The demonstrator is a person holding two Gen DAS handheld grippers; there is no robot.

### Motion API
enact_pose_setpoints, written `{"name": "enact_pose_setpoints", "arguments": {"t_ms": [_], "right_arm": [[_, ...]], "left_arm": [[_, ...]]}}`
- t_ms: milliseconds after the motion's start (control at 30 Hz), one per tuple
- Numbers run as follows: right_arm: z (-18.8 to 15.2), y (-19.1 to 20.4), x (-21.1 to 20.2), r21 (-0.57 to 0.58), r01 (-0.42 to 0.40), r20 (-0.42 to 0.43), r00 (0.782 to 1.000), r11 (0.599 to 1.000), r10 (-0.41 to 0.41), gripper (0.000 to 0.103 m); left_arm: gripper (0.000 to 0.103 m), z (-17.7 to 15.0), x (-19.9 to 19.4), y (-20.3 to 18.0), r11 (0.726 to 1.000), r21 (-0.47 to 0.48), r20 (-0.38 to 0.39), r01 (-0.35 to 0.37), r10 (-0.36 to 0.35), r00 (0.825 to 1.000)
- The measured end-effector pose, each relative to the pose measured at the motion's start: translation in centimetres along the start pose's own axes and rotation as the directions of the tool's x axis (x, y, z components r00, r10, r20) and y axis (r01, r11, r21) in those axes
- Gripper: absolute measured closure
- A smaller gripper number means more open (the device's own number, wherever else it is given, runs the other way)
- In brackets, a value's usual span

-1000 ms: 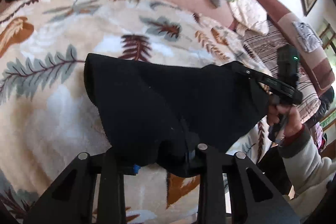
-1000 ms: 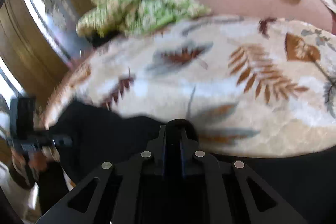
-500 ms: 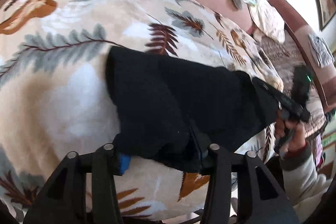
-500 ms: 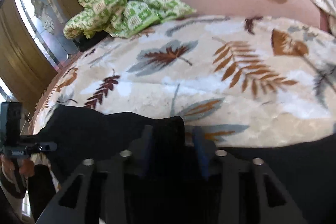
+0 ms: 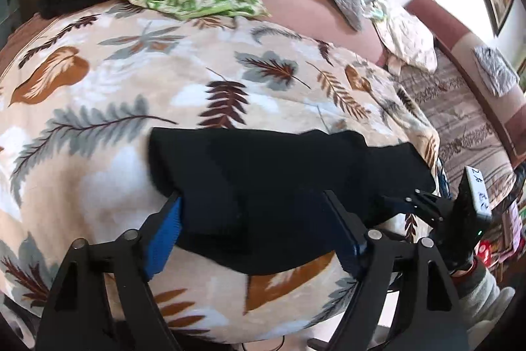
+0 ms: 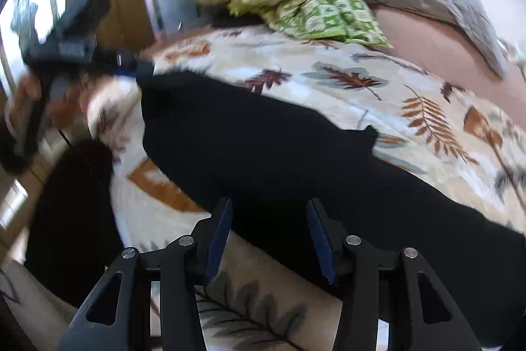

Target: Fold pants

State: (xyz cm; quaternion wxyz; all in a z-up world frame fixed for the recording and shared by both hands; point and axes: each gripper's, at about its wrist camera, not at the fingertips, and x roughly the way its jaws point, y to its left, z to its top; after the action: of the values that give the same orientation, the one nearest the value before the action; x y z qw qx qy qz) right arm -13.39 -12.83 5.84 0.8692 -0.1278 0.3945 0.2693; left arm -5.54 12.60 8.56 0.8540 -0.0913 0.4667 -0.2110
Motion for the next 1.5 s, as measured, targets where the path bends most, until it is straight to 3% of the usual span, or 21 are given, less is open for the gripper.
{"name": "enact_pose_setpoints", "arguments": {"t_ms": [100, 133, 167, 233, 300, 433, 567, 700, 800, 867, 967, 1067, 1233, 1333, 1400, 1500], "right_arm": [[-0.3, 0.9, 1.1, -0.063, 0.051, -0.006, 0.999, 0.997, -0.051, 0.056], [-0.3, 0.9, 1.5, -0.074, 0.074, -0.01, 0.997, 0.994, -0.075, 0.064], [-0.3, 0.9, 1.7, -0.073, 0.084, -0.012, 0.996, 0.994, -0.086, 0.078], [0.0, 0.3, 1.5, -0.033, 0.071, -0.002, 0.997, 0.997, -0.071, 0.096], [0.1, 0.2, 0.6, -0.004, 0.048, 0.015, 0.999, 0.999, -0.048, 0.098], [0.0, 0.6, -0.9, 0.0, 0.027, 0.027, 0.999, 1.0, -0.027, 0.098], [-1.0, 0.7, 0.7, 0.016, 0.014, -0.016, 1.0, 1.0, -0.014, 0.098], [-1.7, 0.0, 1.2, 0.09, -0.024, 0.0, 1.0, 0.996, 0.024, 0.097], [-2.0, -1.1, 0.3, 0.154, -0.071, 0.022, 0.997, 0.986, 0.068, 0.09], [-2.4, -2.2, -0.9, 0.211, -0.083, 0.044, 0.996, 0.974, 0.075, 0.075], [-4.0, -5.7, -3.9, 0.331, -0.029, 0.103, 0.995, 0.943, -0.006, 0.062], [-6.4, -10.4, -6.2, 0.463, 0.087, 0.089, 0.986, 0.882, -0.143, 0.054], [-11.5, -18.9, -10.0, 0.734, 0.203, 0.005, 0.953, 0.649, -0.303, 0.054], [-13.8, -21.8, -10.5, 0.804, 0.223, -0.036, 0.944, 0.551, -0.328, 0.052], [-14.6, -22.8, -10.4, 0.834, 0.195, -0.023, 0.947, 0.516, -0.322, 0.054], [-14.5, -23.9, -10.1, 0.843, 0.182, -0.002, 0.942, 0.506, -0.335, 0.054]], "left_arm": [[0.022, 0.0, 0.1, -1.3, 1.0, 0.013, 0.013, -0.002, 0.002, 1.0], [0.022, 0.1, -0.1, -1.5, 1.0, 0.01, 0.017, 0.007, -0.007, 1.0], [0.022, 0.2, -0.3, -1.8, 1.0, 0.008, 0.023, 0.012, -0.012, 1.0], [0.022, 0.5, -1.0, -2.2, 1.0, 0.01, 0.042, 0.006, -0.006, 0.999], [0.021, 0.7, -1.7, -2.7, 1.0, 0.018, 0.057, 0.001, -0.002, 0.998], [0.021, 0.8, -2.3, -3.7, 1.0, 0.023, 0.079, -0.006, 0.004, 0.997], [0.021, 0.8, -3.1, -4.6, 0.999, 0.021, 0.129, -0.048, 0.045, 0.991], [0.019, 1.0, -3.9, -5.1, 0.999, 0.027, 0.143, -0.023, 0.019, 0.99], [0.019, 1.0, -3.2, -5.7, 0.999, 0.036, 0.124, -0.001, -0.004, 0.992], [0.019, 0.7, -1.8, -6.5, 0.999, 0.042, 0.096, 0.022, -0.026, 0.995], [0.019, -0.1, 1.2, -8.0, 0.996, 0.054, 0.02, 0.064, -0.066, 0.998], [0.019, -0.8, 4.1, -10.0, 0.992, 0.086, -0.031, 0.087, -0.085, 0.996], [0.019, -1.2, 7.4, -12.8, 0.983, 0.111, -0.073, 0.146, -0.138, 0.988], [0.019, -1.2, 9.5, -13.9, 0.982, 0.11, -0.099, 0.153, -0.142, 0.985], [0.019, -1.4, 10.5, -14.2, 0.981, 0.107, -0.121, 0.162, -0.149, 0.981], [0.019, -1.5, 11.6, -14.6, 0.982, 0.111, -0.129, 0.151, -0.136, 0.982]]}}
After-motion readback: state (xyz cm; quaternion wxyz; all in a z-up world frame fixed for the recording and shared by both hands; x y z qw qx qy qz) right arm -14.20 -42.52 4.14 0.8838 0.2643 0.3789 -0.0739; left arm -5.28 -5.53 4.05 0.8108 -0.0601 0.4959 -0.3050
